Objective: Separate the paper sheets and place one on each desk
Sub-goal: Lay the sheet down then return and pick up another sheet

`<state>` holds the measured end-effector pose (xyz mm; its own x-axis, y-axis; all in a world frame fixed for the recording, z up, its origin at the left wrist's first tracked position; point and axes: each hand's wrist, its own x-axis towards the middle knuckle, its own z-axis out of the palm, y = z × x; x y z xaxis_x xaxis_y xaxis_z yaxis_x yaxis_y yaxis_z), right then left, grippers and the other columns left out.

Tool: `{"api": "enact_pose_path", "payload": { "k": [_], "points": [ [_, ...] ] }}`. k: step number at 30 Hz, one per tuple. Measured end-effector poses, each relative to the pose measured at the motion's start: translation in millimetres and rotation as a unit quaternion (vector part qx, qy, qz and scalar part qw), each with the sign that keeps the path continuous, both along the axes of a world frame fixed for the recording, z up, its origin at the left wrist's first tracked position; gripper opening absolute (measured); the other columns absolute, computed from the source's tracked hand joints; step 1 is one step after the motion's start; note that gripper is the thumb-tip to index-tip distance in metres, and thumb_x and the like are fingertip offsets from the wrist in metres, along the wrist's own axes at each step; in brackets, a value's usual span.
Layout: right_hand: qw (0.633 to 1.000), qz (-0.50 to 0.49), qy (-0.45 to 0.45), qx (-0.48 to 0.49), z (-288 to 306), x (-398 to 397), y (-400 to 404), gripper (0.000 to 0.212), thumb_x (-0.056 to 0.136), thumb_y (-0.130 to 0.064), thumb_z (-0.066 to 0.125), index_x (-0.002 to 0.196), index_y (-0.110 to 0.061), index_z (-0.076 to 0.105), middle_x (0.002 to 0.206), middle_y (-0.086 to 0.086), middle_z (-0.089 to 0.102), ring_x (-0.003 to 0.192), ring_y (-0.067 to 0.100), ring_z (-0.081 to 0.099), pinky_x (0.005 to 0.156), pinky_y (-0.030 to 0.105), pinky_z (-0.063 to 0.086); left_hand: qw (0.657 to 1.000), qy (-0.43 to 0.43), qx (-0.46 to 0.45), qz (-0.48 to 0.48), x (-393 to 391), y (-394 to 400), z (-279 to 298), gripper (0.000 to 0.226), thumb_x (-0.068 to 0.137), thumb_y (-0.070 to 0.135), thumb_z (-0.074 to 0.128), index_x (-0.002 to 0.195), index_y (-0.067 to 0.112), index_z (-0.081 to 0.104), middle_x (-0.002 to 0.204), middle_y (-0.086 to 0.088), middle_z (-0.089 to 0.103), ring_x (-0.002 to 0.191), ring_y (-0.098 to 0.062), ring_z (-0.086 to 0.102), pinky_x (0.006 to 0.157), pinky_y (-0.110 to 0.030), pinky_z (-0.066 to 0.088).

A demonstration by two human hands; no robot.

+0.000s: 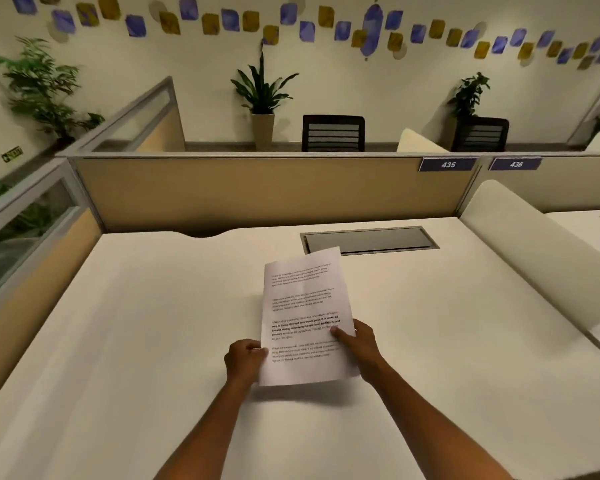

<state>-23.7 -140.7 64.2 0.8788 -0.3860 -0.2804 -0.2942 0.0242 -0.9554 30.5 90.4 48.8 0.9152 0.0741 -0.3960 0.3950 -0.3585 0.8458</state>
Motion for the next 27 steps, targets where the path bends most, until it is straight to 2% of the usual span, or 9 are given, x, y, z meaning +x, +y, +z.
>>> {"api": "enact_pose_path", "payload": {
  "k": [3,8,12,16,20,23,27],
  "points": [
    [0.998,-0.016,0.045,-0.038,-14.7,1.8,-42.8,0.032,0.084,-0.018,0.076,0.112,-0.006,0.066,0.115,0.013,0.071,0.100,0.032,0.069,0.092,0.049,0.056,1.000,0.003,0.017,-0.011,-2.2,-32.9,-3.0,0.003,0.078,0.006,0.075,0.078,0.008,0.072,0.089,-0.016,0.074,0.085,-0.034,0.070,0.080,-0.045,0.060],
    [0.989,-0.020,0.107,-0.098,-31.0,7.8,-88.3,0.041,0.083,-0.015,0.073,0.121,-0.007,0.061,0.123,0.012,0.066,0.107,0.030,0.066,0.097,0.042,0.053,0.997,-0.006,0.074,-0.030,-2.9,-72.4,-19.4,0.007,0.074,0.010,0.079,0.076,0.009,0.073,0.084,-0.012,0.075,0.082,-0.033,0.071,0.080,-0.045,0.059],
    [0.978,0.035,0.125,-0.163,-41.4,11.0,-111.9,0.042,0.085,-0.017,0.070,0.124,-0.008,0.058,0.129,0.012,0.063,0.113,0.030,0.064,0.100,0.045,0.051,0.993,-0.017,0.113,-0.024,-9.3,-95.3,-23.2,0.011,0.073,0.014,0.080,0.079,0.009,0.073,0.085,-0.009,0.075,0.084,-0.029,0.069,0.078,-0.035,0.056],
    [0.953,0.087,0.144,-0.252,-49.4,15.9,-119.9,0.048,0.088,-0.028,0.067,0.131,-0.012,0.054,0.132,0.008,0.061,0.121,0.028,0.057,0.099,0.039,0.049,0.988,-0.009,0.157,-0.011,-13.7,-103.5,-20.8,0.011,0.074,0.017,0.077,0.081,0.012,0.071,0.089,-0.008,0.073,0.086,-0.028,0.066,0.072,-0.028,0.049],
    [0.917,0.083,0.140,-0.364,-57.0,10.8,-111.2,0.062,0.091,-0.043,0.058,0.143,-0.013,0.040,0.137,0.010,0.050,0.125,0.030,0.049,0.099,0.039,0.044,0.974,-0.027,0.221,-0.034,-16.1,-103.6,-24.5,0.024,0.078,0.024,0.075,0.096,0.010,0.066,0.099,-0.010,0.068,0.093,-0.030,0.064,0.078,-0.033,0.050],
    [0.867,0.102,0.130,-0.471,-61.0,2.2,-102.7,0.064,0.094,-0.051,0.047,0.147,-0.018,0.033,0.143,0.005,0.040,0.124,0.028,0.045,0.098,0.039,0.041,0.965,-0.061,0.245,-0.075,-15.9,-101.8,-31.6,0.033,0.082,0.028,0.072,0.109,0.010,0.062,0.114,-0.012,0.058,0.104,-0.031,0.059,0.086,-0.035,0.049],
    [0.842,0.153,0.091,-0.509,-69.4,-10.2,-100.8,0.064,0.095,-0.053,0.041,0.150,-0.023,0.031,0.157,0.001,0.030,0.141,0.023,0.032,0.113,0.040,0.029,0.924,-0.121,0.314,-0.182,-18.6,-103.9,-40.8,0.054,0.089,0.043,0.061,0.135,0.017,0.051,0.140,-0.005,0.046,0.126,-0.026,0.042,0.103,-0.037,0.039]
  ]
}}
